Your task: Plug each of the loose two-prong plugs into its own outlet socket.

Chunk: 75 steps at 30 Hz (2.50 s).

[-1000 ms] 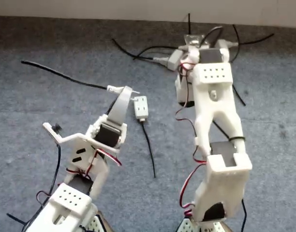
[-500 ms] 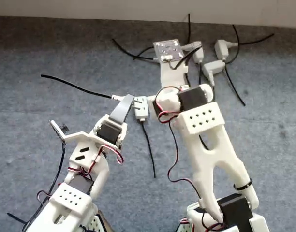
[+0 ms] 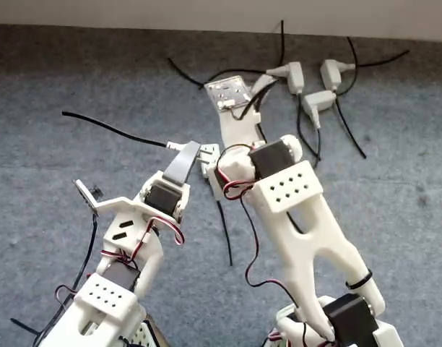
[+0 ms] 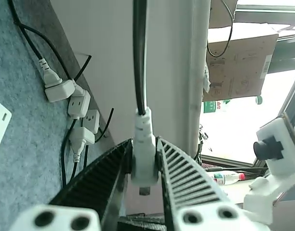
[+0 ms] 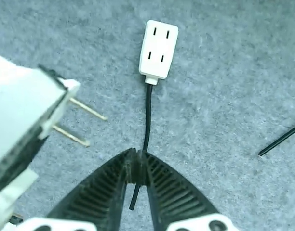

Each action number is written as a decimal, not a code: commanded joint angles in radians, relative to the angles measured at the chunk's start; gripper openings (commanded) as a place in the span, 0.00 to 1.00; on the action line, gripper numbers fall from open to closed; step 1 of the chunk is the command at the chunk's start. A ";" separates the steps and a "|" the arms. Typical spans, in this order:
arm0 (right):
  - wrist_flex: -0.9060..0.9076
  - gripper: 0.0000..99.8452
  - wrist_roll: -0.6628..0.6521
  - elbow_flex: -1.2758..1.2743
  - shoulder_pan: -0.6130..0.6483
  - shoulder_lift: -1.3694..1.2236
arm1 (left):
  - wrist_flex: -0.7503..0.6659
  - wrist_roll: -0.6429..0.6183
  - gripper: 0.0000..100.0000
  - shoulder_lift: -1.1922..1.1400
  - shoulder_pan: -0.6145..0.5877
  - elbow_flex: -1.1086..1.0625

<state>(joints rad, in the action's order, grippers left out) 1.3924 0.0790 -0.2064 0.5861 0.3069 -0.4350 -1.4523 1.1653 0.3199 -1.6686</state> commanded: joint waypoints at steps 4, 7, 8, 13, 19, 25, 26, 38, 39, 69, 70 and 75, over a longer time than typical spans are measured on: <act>-0.019 0.01 -0.011 0.001 0.076 0.028 | 0.003 -0.006 0.01 0.018 0.010 0.025; -0.058 0.01 -0.011 -0.002 0.067 0.028 | 0.009 -0.005 0.01 0.018 0.036 0.022; -0.070 0.01 -0.011 -0.002 0.056 0.028 | 0.009 -0.005 0.01 0.018 0.045 0.019; -0.139 0.01 -0.011 -0.002 -0.030 0.027 | 0.009 -0.005 0.01 0.018 0.059 0.016; -0.194 0.01 -0.011 -0.004 -0.091 0.027 | 0.009 -0.005 0.01 0.018 0.059 0.015; -0.248 0.01 -0.011 0.004 -0.119 -0.061 | 0.009 -0.005 0.01 0.018 0.059 0.015; -0.252 0.01 -0.011 0.004 -0.122 -0.090 | 0.009 -0.005 0.01 0.018 0.059 0.015; -0.249 0.01 -0.003 0.108 -0.131 -0.177 | 0.009 0.072 0.01 0.018 0.170 -0.007; -0.249 0.01 -0.003 0.108 -0.130 -0.177 | 0.009 0.077 0.01 0.018 0.180 -0.007; -0.120 0.01 -0.002 0.102 -0.101 -0.168 | 0.020 0.278 0.01 0.012 0.186 -0.024; -0.120 0.01 -0.002 0.102 -0.099 -0.168 | 0.043 0.304 0.01 0.015 0.182 -0.024; -0.120 0.01 -0.002 0.101 -0.058 -0.168 | 0.127 0.316 0.01 0.018 0.131 -0.001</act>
<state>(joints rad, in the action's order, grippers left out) 1.2681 0.0744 -0.1634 0.4803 0.1212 -0.3506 -1.1515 1.1838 0.4488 -1.6763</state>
